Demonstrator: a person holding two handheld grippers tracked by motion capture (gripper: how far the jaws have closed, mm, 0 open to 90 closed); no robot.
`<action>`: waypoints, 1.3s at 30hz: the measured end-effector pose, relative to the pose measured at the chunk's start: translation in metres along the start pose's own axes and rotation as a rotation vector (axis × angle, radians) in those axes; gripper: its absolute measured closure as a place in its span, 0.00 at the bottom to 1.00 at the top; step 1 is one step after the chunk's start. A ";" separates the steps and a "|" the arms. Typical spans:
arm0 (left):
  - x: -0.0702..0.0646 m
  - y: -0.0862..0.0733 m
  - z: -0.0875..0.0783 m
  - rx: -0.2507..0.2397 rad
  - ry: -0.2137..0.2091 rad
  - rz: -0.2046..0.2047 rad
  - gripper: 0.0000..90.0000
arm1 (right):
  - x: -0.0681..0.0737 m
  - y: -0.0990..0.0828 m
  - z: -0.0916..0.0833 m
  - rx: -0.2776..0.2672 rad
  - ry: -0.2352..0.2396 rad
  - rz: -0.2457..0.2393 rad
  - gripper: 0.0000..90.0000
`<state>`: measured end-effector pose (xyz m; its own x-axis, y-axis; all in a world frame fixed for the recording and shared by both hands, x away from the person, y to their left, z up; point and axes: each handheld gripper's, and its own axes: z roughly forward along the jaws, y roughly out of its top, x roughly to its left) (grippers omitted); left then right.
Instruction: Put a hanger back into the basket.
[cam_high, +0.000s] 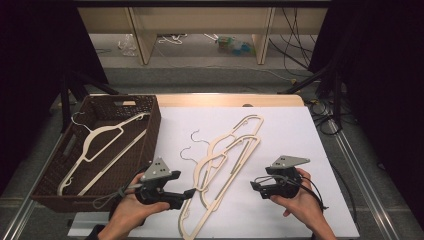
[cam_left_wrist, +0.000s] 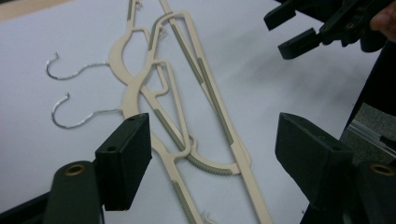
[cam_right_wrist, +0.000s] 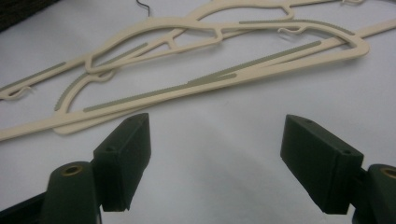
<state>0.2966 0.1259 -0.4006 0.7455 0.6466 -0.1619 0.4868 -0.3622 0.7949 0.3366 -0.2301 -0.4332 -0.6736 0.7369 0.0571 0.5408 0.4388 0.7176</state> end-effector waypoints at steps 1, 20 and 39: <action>0.000 -0.002 0.005 0.030 0.009 0.031 0.30 | 0.000 0.001 0.002 0.009 -0.003 -0.002 0.27; 0.023 -0.020 0.058 0.209 0.079 0.057 0.32 | 0.000 -0.002 0.006 0.020 0.015 -0.016 0.27; 0.026 -0.026 0.072 0.353 0.085 0.127 0.33 | 0.002 -0.004 0.006 0.028 0.031 -0.008 0.28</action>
<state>0.3363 0.1034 -0.4675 0.7771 0.6293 -0.0141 0.5304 -0.6426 0.5529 0.3357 -0.2271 -0.4396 -0.6931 0.7171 0.0737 0.5493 0.4592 0.6981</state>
